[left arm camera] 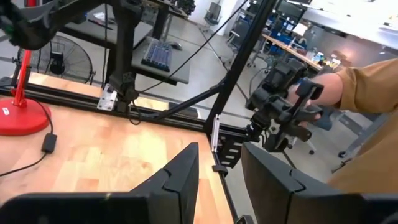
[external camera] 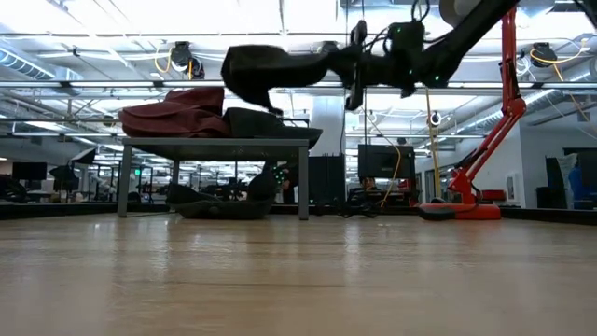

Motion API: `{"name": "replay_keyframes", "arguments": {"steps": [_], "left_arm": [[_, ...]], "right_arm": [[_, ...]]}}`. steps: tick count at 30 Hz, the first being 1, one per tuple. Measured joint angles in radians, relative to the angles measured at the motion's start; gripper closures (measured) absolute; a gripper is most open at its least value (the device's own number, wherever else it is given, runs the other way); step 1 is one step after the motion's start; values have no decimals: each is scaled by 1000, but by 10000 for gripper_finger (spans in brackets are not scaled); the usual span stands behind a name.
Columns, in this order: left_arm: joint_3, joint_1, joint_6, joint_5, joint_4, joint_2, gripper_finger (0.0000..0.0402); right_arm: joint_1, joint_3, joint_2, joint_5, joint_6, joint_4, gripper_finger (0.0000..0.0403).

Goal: Pick & Place hat
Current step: Stack the right black cap on top of the black cap on the shelf

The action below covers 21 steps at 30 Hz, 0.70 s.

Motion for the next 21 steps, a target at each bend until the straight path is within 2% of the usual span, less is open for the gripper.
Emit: {"name": "replay_keyframes", "arguments": {"steps": [9,16,21], "left_arm": [[0,1,4,0,-24,1,279],[0,1,5,0,-23,0,279],[0,1,16,-5,-24,1,279]], "right_arm": [[-11,44,140,-43,-33,18,398],[-17,44,180,-52,-55,4,398],[-17,44,206,-59,-86,-73,398]]}}
